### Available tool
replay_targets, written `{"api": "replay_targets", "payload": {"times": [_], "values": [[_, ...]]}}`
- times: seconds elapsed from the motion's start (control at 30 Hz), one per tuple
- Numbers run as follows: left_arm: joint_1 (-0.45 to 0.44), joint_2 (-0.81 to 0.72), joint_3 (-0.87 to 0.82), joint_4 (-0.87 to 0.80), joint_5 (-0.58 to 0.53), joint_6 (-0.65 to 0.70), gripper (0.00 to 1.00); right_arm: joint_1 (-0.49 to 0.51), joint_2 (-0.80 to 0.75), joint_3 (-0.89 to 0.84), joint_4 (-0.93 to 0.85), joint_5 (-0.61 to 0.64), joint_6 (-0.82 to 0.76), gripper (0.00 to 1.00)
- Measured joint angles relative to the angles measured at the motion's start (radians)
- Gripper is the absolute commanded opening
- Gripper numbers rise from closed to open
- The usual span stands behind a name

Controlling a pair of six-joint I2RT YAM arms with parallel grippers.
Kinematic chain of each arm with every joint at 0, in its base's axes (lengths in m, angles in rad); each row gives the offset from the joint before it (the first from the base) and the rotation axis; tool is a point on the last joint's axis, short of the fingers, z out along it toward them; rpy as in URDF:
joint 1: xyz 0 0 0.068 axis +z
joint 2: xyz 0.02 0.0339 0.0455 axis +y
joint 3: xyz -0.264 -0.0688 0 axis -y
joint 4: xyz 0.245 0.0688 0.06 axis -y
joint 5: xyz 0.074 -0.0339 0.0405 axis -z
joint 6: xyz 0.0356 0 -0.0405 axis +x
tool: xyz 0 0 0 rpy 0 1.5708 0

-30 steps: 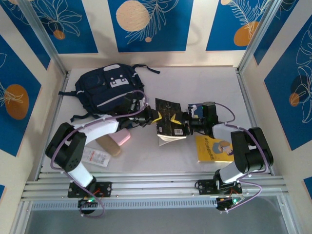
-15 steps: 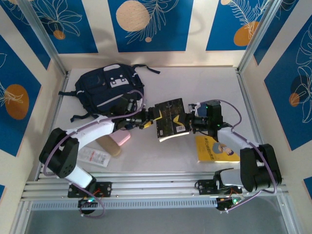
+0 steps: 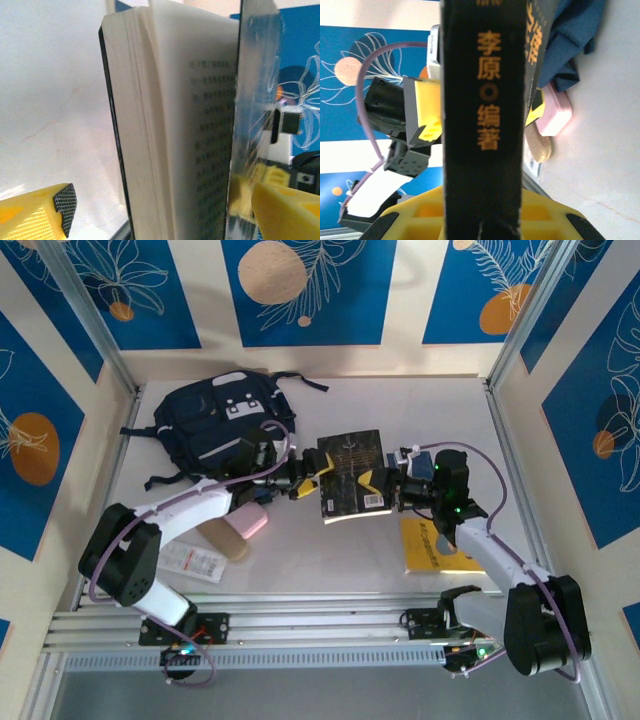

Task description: Pack the student bag

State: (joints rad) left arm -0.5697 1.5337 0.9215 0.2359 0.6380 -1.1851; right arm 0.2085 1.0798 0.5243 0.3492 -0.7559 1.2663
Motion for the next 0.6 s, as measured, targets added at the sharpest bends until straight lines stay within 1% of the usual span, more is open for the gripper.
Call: {"api": "replay_targets", "payload": {"times": [0.2, 0.37, 0.4, 0.43, 0.6], "values": [[0.0, 0.008, -0.01, 0.185, 0.02, -0.15, 0.91, 0.022, -0.037, -0.016, 0.065, 0.029, 0.104, 0.0], [0.0, 0.008, -0.01, 0.269, 0.019, -0.229, 0.82, 0.031, -0.069, -0.016, 0.095, 0.061, 0.133, 0.0], [0.0, 0.008, -0.01, 0.274, 0.018, -0.234, 0.79, 0.032, -0.071, -0.016, 0.096, 0.064, 0.133, 0.0], [0.001, 0.008, -0.01, 0.277, 0.016, -0.241, 0.74, 0.032, -0.074, -0.016, 0.095, 0.068, 0.132, 0.0], [0.005, 0.005, -0.01, 0.28, 0.007, -0.259, 0.44, 0.032, -0.078, -0.015, 0.058, 0.091, 0.114, 0.0]]}}
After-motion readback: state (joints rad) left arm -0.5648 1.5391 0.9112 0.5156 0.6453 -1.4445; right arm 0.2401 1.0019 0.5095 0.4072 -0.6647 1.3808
